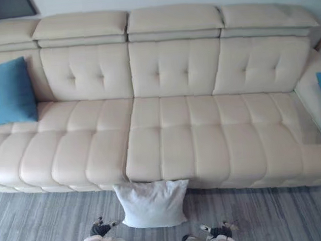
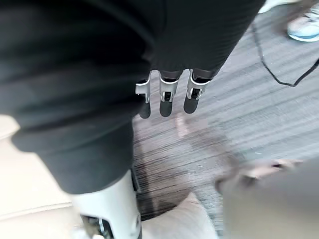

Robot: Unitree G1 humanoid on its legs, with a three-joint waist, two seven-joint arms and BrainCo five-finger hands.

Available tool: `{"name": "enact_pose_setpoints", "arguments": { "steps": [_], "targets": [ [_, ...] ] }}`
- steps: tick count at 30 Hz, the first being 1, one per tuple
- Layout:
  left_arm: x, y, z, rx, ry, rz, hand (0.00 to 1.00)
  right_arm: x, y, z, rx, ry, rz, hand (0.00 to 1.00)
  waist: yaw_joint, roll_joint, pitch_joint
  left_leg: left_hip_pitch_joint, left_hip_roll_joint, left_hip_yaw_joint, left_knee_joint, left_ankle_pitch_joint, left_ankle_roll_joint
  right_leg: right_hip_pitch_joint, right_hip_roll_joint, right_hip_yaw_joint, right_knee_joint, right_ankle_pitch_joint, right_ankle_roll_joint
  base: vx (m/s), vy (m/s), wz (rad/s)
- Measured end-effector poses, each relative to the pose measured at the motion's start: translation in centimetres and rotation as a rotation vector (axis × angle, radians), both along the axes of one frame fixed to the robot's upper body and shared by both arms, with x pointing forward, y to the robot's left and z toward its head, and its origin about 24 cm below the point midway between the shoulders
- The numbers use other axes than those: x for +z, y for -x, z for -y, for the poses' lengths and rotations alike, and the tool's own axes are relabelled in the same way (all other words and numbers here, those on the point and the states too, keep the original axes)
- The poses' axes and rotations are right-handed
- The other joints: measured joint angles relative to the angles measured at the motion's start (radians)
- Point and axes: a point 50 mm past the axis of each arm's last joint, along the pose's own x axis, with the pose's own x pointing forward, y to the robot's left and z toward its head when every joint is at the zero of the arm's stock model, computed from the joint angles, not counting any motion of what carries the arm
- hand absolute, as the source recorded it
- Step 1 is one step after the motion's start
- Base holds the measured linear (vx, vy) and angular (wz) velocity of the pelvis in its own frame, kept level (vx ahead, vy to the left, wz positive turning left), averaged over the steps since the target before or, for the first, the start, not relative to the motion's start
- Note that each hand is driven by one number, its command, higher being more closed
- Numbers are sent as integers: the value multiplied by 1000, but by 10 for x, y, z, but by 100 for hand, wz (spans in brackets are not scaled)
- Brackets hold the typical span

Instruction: Pick up cushions and gather them together orderly.

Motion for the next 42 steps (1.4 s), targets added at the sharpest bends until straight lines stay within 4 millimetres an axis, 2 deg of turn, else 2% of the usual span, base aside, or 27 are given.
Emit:
{"name": "enact_pose_setpoints", "arguments": {
  "steps": [3, 6, 9, 14, 17, 18, 19, 22, 24, 25, 26, 28, 29, 31, 33, 36, 37, 39, 40, 42],
  "targets": [
    [4, -12, 13, -64, 9, 29, 0, 3, -6, 5, -34, 5, 26, 0, 5, -12, 8, 38, -35, 52, -105, 2, 4, 22, -13, -18, -49, 0, 1, 32, 26, 44],
    [3, -11, 11, -62, 4, 25, 0, 1, -5, -3, -36, -17, 22, 0, 4, -21, 12, 72, -60, 57, -194, 2, 4, 26, -24, -17, -71, 13, 21, 5, 149, 13],
    [2, -8, 9, -58, 1, 16, 0, -3, 7, -9, -45, -35, -10, 0, 4, -25, 13, 106, -93, 58, -195, -6, 18, 69, -54, -13, -90, 26, 40, -17, 113, 7],
    [2, -7, 7, -46, -1, 19, 0, -5, 11, -11, -89, -44, -16, 0, 4, -25, 13, 103, -103, 56, -173, -15, 27, 70, -69, -10, -90, 30, 50, -76, 51, 0],
    [5, -11, 7, -36, 1, 42, 0, 1, 1, -7, -92, -24, 27, 0, 4, -25, 23, 42, -94, 47, -67, -63, 32, 28, -80, 0, -34, 10, 65, -104, 16, -2],
    [8, -17, 8, -38, 3, 63, 0, 3, -5, -5, -90, -16, 41, 0, 4, -25, 35, -5, -83, 39, 0, -89, 35, -2, -80, 2, -2, 4, 65, -99, 38, 6],
    [13, -26, 9, -43, 4, 97, 0, 6, -14, -4, -83, -11, 62, 0, 4, -14, 53, -65, -70, 22, 75, -115, 39, -31, -80, 1, 40, -3, 64, -64, 32, 8],
    [26, -50, 7, -33, -8, 177, 0, 14, -36, -4, -72, -2, 116, 0, 8, -22, 115, -180, -57, -1, 188, -146, 49, -127, -88, 6, 133, -20, 63, -179, 59, 8],
    [46, -79, -1, -6, -31, 278, 0, 32, -69, -1, -75, 9, 222, 0, 16, -33, 187, -301, -49, -15, 291, -175, 56, -247, -101, 26, 232, -39, 62, -230, 69, -1],
    [49, -83, -3, -1, -37, 292, 0, 35, -73, -1, -72, 14, 236, 0, 18, -36, 195, -317, -49, -15, 304, -179, 57, -265, -104, 32, 246, -43, 65, -206, 74, -9],
    [61, -97, -8, 13, -49, 346, 0, 45, -88, 2, -66, 28, 284, 0, 24, -41, 227, -363, -50, -17, 333, -191, 63, -319, -113, 45, 284, -52, 71, -185, 62, -6],
    [83, -121, -14, 45, -66, 442, 0, 62, -112, 7, -78, 44, 365, 0, 24, -40, 244, -481, -50, -26, 381, -189, 71, -434, -120, 54, 331, -54, 69, -198, 49, -3],
    [98, -136, -20, 69, -80, 499, 0, 73, -127, 7, -77, 56, 406, 0, 24, -40, 266, -540, -51, -35, 402, -186, 74, -493, -120, 61, 354, -57, 59, -128, 21, -1],
    [113, -150, -25, 96, -80, 554, 0, 86, -141, 7, -86, 62, 457, 0, 23, -42, 298, -583, -50, -39, 421, -182, 79, -536, -121, 65, 374, -56, 55, -87, 2, -1],
    [150, -179, -29, 129, -69, 678, 0, 118, -171, 5, -103, 67, 585, 0, 21, -47, 331, -725, -50, -48, 458, -165, 97, -683, -125, 77, 427, -53, 47, -108, -13, 1],
    [197, -210, -32, 137, -65, 818, 0, 163, -209, -1, -91, 75, 732, 0, 10, -49, 374, -887, -51, -71, 501, -148, 92, -840, -128, 81, 489, -50, 30, -36, -9, 6],
    [203, -214, -32, 136, -62, 835, 0, 170, -213, -1, -91, 75, 756, 0, 9, -50, 379, -907, -51, -73, 506, -142, 93, -860, -129, 81, 499, -50, 29, 15, -18, 5],
    [241, -232, -26, 135, -59, 938, 0, 211, -235, 0, -121, 71, 880, 0, 3, -47, 399, -1005, -54, -89, 538, -138, 90, -961, -130, 93, 553, -57, 26, 38, -22, 8],
    [246, -235, -25, 133, -54, 954, 0, 217, -238, 0, -124, 74, 896, 0, 3, -47, 399, -1019, -54, -92, 544, -137, 90, -975, -130, 95, 560, -60, 27, 40, -28, 11],
    [276, -247, -12, 101, -34, 1030, 0, 250, -250, 6, -163, 75, 993, 0, 1, -47, 399, -1088, -55, -102, 560, -135, 87, -1047, -131, 98, 595, -70, 25, 32, -33, 6]
  ]
}}
